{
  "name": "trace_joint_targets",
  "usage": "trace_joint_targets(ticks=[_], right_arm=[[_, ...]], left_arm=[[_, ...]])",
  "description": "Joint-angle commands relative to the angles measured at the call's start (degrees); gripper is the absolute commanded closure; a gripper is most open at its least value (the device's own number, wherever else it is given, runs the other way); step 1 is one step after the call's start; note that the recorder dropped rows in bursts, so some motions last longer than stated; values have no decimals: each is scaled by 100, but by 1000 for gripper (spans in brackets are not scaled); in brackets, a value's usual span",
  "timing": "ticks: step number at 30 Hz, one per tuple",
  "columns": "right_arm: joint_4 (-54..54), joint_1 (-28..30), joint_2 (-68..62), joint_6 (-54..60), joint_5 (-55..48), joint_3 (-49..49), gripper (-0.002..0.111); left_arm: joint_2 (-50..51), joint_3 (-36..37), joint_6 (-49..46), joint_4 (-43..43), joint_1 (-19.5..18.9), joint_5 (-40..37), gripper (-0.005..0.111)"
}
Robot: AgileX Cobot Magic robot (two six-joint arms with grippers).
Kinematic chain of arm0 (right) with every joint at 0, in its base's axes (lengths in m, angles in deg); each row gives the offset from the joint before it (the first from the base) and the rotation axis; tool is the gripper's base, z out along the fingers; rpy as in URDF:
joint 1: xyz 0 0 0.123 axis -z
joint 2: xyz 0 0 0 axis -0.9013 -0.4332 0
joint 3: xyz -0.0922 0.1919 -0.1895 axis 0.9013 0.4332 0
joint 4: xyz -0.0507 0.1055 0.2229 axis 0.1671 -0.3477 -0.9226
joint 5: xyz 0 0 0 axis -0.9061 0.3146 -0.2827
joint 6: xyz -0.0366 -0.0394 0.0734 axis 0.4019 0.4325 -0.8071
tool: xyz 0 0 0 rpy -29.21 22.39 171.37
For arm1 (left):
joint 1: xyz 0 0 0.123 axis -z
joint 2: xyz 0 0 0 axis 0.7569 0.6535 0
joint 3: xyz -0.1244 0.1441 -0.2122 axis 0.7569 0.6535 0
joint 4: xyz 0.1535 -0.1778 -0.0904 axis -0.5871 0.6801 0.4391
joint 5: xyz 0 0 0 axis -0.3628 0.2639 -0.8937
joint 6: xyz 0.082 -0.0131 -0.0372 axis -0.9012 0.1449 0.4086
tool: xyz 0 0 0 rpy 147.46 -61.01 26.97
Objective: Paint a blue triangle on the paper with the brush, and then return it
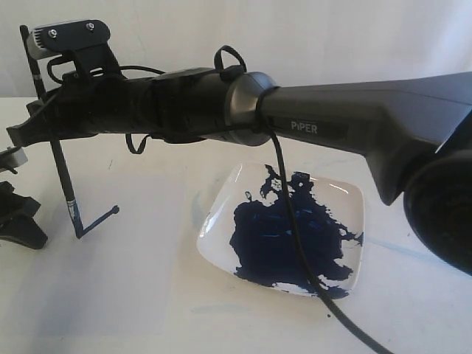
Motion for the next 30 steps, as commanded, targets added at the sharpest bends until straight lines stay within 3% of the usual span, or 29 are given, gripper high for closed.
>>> trace_joint_targets(ticks=[1,30], right_arm=[[1,0,8,-18,-26,25,108],[1,0,-62,-27,108,13,108]], left_arm=[[-60,-10,-18,34,-12,-141,107],[-60,-10,-18,34,-12,-151,107]])
